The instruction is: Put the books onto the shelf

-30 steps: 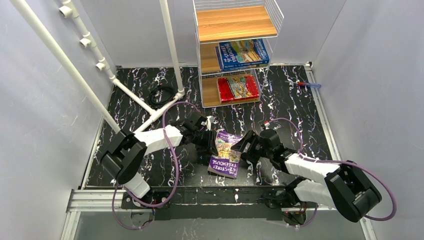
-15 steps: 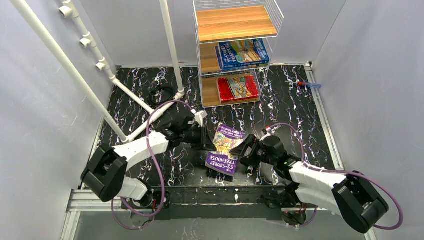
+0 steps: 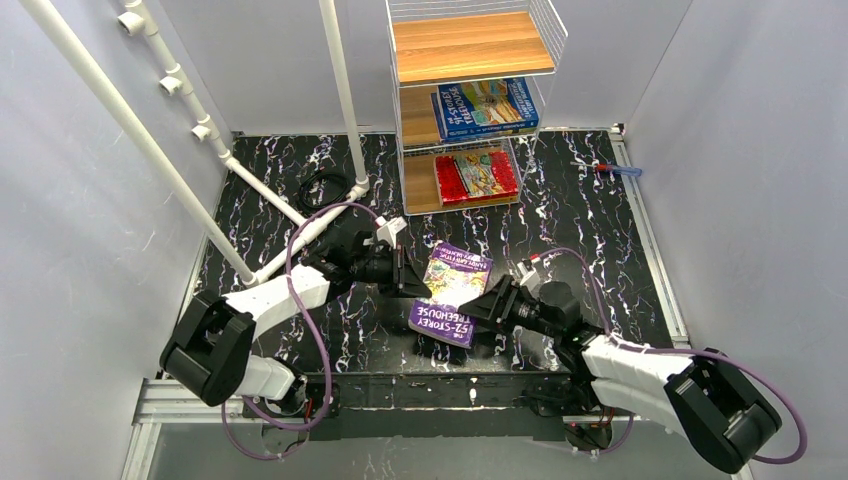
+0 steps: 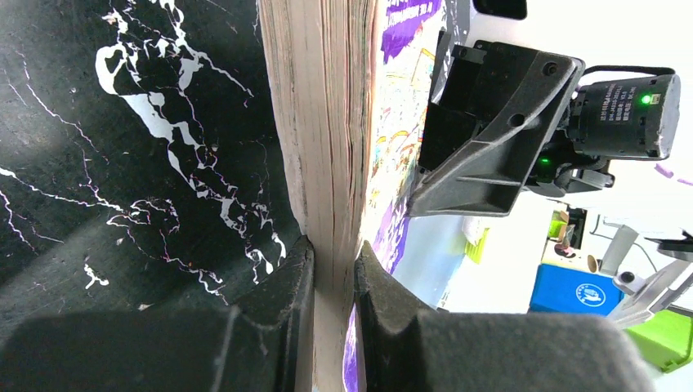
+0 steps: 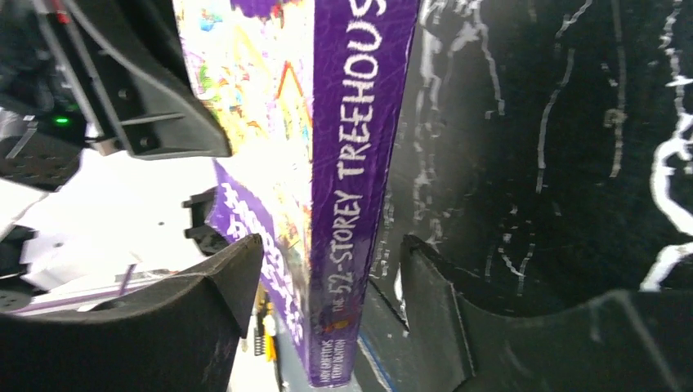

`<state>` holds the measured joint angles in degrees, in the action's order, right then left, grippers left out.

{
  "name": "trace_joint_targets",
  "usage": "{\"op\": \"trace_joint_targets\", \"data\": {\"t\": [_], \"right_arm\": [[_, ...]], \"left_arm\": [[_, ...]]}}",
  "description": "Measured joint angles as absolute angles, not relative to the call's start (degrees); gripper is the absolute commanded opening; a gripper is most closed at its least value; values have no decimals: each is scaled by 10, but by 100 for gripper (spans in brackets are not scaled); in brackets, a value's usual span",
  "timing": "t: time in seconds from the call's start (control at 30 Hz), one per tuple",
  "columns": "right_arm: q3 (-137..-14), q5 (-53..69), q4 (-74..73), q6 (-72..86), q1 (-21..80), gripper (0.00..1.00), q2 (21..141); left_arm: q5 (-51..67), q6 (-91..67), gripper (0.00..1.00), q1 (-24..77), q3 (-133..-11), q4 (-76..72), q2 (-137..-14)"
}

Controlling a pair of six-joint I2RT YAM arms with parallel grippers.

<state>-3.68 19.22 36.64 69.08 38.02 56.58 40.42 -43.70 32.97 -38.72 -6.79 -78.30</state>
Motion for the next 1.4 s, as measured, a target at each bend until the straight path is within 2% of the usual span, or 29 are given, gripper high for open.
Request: {"op": "trace_joint_targets", "data": {"t": [0.37, 0.43, 0.53, 0.7, 0.73, 0.77, 0.8, 0.97, 1.0, 1.03, 1.13, 1.4], "right_arm": [[-8, 177, 422, 718, 380, 63, 508], [-10, 178, 423, 719, 380, 59, 518], [-18, 182, 443, 721, 380, 45, 561], [-29, 192, 498, 734, 380, 6, 619], [-29, 193, 505, 736, 380, 1, 624], [-29, 193, 510, 736, 380, 1, 626], [-29, 194, 512, 737, 380, 1, 625], [-30, 188, 469, 733, 383, 1, 559], [-31, 185, 453, 729, 383, 1, 538], [-36, 179, 423, 719, 383, 1, 511], [-68, 157, 322, 686, 383, 1, 442], [-241, 141, 152, 592, 383, 1, 410]], "left_arm": [[429, -438, 0, 320, -363, -81, -768], [429, -440, 0, 320, -359, -87, -764], [430, -442, 0, 320, -353, -93, -754], [429, -442, 0, 316, -351, -95, -741], [429, -442, 0, 314, -350, -95, -741], [429, -442, 0, 314, -350, -96, -740], [429, -442, 8, 313, -350, -96, -738], [394, -430, 69, 314, -369, -24, -714], [382, -420, 79, 314, -381, 3, -704], [364, -413, 84, 314, -398, 37, -691], [286, -384, 90, 313, -465, 142, -625], [100, -329, 88, 308, -578, 314, -464]]}}
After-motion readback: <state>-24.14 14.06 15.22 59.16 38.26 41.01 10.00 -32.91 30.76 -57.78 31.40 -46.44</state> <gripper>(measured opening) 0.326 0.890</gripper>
